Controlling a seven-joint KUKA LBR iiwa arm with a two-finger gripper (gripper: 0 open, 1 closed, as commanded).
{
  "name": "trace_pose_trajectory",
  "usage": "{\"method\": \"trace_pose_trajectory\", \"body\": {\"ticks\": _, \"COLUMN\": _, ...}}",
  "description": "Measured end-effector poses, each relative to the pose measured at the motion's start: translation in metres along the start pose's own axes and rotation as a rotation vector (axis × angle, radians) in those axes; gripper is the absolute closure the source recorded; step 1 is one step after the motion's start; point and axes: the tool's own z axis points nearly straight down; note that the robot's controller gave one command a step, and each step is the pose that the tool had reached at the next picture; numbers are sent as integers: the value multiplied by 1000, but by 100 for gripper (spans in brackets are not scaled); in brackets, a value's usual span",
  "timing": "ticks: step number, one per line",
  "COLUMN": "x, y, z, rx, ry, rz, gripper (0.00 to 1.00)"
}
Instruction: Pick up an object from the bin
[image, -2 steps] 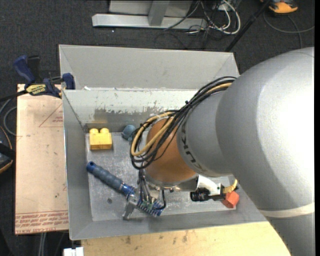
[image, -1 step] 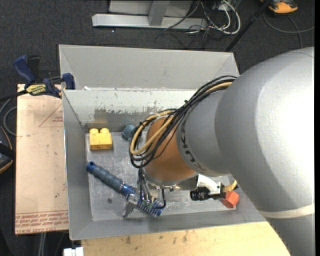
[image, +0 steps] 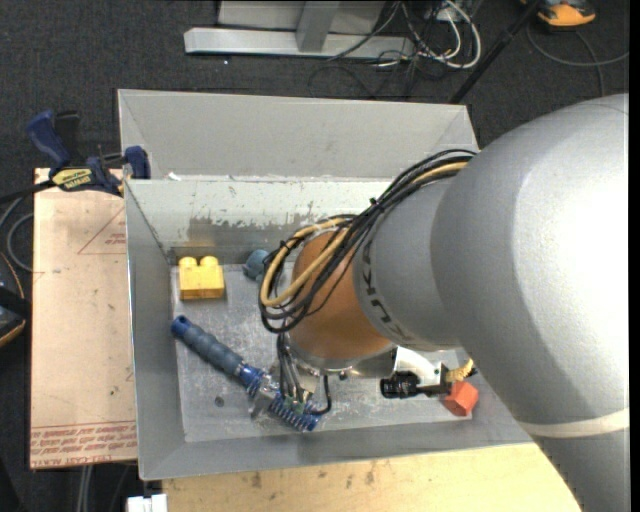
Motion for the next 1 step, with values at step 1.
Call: {"method": "trace_pose_trajectory", "body": {"ticks": 1, "x": -1, "y": 2, "z": -57, "rx": 6, "ry": 5, "rz": -2, "gripper": 100}}
